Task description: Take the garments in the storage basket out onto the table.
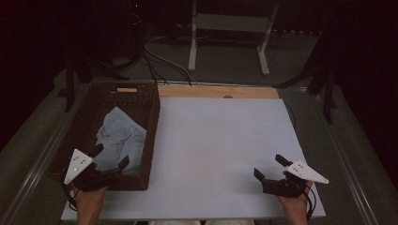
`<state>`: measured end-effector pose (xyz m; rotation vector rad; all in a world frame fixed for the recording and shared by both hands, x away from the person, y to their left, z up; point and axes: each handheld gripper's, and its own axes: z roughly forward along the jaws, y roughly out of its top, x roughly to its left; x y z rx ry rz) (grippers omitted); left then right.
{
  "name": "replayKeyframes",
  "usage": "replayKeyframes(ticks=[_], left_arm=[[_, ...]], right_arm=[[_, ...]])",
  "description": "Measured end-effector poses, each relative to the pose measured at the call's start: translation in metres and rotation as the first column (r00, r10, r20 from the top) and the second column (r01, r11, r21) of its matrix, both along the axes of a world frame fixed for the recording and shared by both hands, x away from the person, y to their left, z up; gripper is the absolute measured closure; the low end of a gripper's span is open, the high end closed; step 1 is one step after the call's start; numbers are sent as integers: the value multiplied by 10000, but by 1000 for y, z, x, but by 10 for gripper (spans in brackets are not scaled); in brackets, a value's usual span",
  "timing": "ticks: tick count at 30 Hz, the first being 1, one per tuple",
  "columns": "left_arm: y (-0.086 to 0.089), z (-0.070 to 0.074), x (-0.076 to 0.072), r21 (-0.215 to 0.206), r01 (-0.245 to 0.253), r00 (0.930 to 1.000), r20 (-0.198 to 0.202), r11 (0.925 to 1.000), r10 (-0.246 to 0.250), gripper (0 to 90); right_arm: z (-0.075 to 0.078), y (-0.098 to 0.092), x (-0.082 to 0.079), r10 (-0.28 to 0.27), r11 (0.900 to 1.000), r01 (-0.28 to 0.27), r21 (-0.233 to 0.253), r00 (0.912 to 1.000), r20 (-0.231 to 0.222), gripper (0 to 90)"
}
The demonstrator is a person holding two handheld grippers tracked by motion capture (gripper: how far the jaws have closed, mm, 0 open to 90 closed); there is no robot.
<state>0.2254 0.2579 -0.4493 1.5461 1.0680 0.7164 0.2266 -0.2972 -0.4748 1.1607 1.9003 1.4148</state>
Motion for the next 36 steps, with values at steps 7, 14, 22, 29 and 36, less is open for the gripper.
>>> replayKeyframes(ticks=[7,14,22,29,36], left_arm=[[-1,-1,-1,102,10,10000,-28,9999,-10,13],[-2,0,-3,-44,5,10000,-10,10000,-5,13],[-1,4,-7,-42,-56,10000,-57,10000,56,13],[1,7,-10,171,-26,9999,-167,9999,29,13],[4,11,-11,277,-9,9995,-318,9996,18,13]], right_arm=[[0,1,-1,23,10000,-23,17,9999,99,0],[0,1,0,1,10000,-1,7,9999,112,0],[1,1,-2,-111,9999,110,59,9998,152,0],[1,0,-3,-184,9998,182,86,9995,276,0],[1,1,-3,-178,9998,176,54,9995,266,0]])
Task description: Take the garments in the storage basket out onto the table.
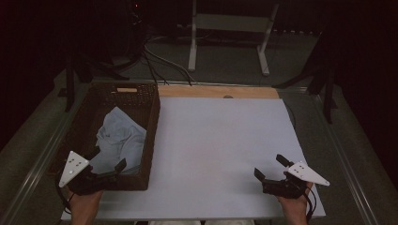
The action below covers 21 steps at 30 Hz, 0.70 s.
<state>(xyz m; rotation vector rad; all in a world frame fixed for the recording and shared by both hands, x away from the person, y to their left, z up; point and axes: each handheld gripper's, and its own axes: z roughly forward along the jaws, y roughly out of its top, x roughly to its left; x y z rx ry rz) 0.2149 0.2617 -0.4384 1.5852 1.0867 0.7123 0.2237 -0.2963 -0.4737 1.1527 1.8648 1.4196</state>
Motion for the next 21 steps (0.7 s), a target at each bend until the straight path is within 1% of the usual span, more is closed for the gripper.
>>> replayKeyframes(ticks=[2,5,9,12,16,21], left_arm=[[0,2,1,124,-29,10000,-89,9999,31,13],[0,4,1,147,31,9999,-132,9999,-29,13],[-1,6,3,205,95,9997,-213,9997,-91,13],[-1,8,4,236,92,9996,-261,9997,-86,13],[-1,11,6,343,82,9990,-434,9994,-67,13],[1,15,8,404,83,9989,-467,9991,-64,13]], right_arm=[[0,0,0,-22,10000,22,33,10000,-1,0],[0,-1,0,-5,10000,5,57,10000,56,0],[0,-1,0,-26,10000,26,64,10000,17,0],[0,0,-1,-31,10000,31,64,10000,28,0],[0,-1,-1,-69,9999,69,90,10000,47,0],[0,-2,-1,-92,9999,91,101,9999,48,0]])
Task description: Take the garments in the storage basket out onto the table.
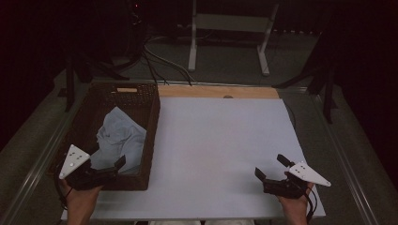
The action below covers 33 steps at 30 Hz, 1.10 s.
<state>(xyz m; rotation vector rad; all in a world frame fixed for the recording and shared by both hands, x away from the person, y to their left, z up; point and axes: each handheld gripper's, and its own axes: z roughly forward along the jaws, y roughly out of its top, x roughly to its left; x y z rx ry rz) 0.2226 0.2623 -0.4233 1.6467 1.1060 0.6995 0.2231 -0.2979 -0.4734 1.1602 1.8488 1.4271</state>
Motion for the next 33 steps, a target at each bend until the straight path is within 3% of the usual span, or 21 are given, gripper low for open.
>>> replayKeyframes(ticks=[33], left_arm=[[16,21,19,178,98,9999,-60,9998,-97,13]], right_arm=[[0,-1,-1,-47,9999,47,98,10000,15,0]])
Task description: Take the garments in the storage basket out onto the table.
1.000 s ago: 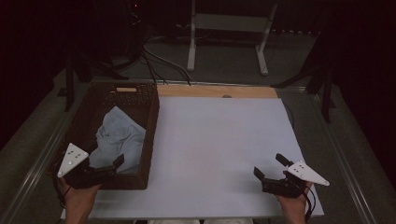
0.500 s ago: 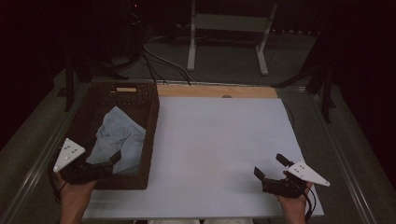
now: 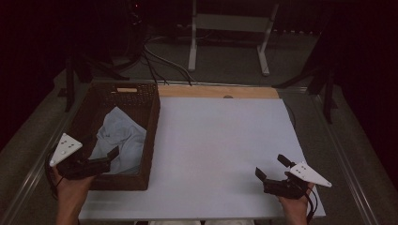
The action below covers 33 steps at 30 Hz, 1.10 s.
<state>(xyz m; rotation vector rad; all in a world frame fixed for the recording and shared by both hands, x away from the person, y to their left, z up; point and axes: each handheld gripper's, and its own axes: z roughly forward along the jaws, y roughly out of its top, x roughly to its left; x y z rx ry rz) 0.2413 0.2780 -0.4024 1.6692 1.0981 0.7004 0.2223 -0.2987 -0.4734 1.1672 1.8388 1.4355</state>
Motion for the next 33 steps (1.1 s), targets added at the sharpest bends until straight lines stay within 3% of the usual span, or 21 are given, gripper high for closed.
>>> replayKeyframes(ticks=[33], left_arm=[[5,2,33,336,103,9987,-498,9994,-86,13]], right_arm=[[0,-1,0,-46,10000,46,86,10000,-9,0]])
